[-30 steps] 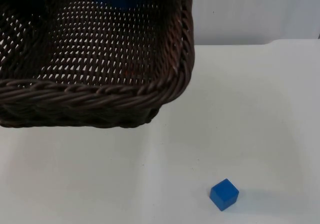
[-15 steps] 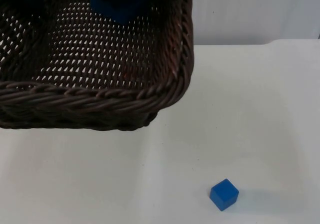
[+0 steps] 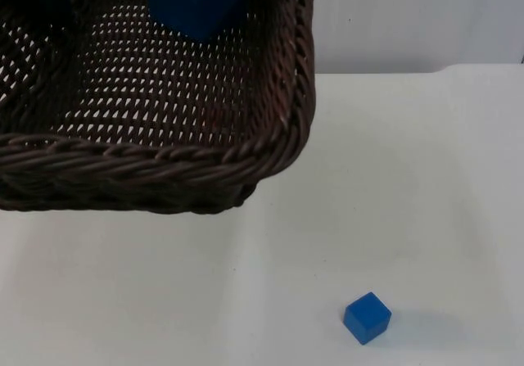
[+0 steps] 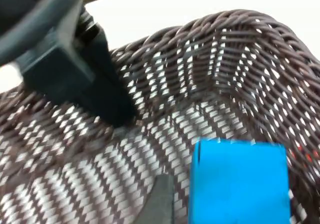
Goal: Pick up the basket with the left hand and place the largest block into the basket with the right hand.
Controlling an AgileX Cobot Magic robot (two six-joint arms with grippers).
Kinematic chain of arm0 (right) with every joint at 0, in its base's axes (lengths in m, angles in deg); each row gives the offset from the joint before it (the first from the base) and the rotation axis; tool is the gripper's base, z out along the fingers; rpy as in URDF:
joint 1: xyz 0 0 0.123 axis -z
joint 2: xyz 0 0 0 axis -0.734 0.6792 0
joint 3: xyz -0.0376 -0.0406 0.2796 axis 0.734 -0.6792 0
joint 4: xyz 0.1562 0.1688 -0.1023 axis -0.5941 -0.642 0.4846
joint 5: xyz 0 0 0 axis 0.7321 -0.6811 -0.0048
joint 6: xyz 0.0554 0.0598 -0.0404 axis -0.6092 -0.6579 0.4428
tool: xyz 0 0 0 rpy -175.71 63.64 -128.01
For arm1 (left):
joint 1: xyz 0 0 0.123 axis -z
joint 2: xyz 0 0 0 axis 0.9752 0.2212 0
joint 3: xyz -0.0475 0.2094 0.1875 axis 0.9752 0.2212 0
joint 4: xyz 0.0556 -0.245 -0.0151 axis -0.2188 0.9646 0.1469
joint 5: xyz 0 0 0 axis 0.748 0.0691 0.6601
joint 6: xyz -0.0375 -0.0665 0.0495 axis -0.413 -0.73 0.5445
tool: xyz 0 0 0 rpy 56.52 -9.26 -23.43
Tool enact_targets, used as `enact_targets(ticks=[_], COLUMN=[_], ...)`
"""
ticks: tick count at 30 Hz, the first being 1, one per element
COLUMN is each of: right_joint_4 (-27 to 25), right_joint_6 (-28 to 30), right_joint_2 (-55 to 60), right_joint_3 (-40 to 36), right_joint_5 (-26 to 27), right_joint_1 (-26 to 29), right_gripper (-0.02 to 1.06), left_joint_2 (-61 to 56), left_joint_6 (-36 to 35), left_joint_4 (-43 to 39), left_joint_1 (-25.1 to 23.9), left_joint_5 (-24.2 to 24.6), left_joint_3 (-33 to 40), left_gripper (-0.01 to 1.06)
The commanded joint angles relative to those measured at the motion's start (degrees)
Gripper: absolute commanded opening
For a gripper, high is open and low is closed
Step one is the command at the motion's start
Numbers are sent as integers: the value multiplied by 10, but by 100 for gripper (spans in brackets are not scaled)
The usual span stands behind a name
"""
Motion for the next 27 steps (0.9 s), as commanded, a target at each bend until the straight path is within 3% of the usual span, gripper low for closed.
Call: enact_targets(ticks=[1,6,9,22,27], right_joint_4=[15,51,55,62,60], right_joint_6=[3,-42,-51,-90,-114], right_joint_2=[-27,-64,-81,-206,-224], right_joint_3=[5,5,-4,-171,-196], right_joint_5=[-40,-108,-116,-21,2], right_joint_1=[-4,-3,-3,-3,-3], right_gripper=[78,78,78,78,78], left_joint_2=[-7,-7,-7,-7,-7], left_joint_6=[-5,-5,-5,-5,-5], left_joint_4=[17,17,17,27,27], left_joint_1=[-2,-2,-2,-2,-2], left_joint_5=[-6,-6,-5,-5,-1], left_joint_3=[0,0,0,0,0], left_gripper=[0,0,0,0,0])
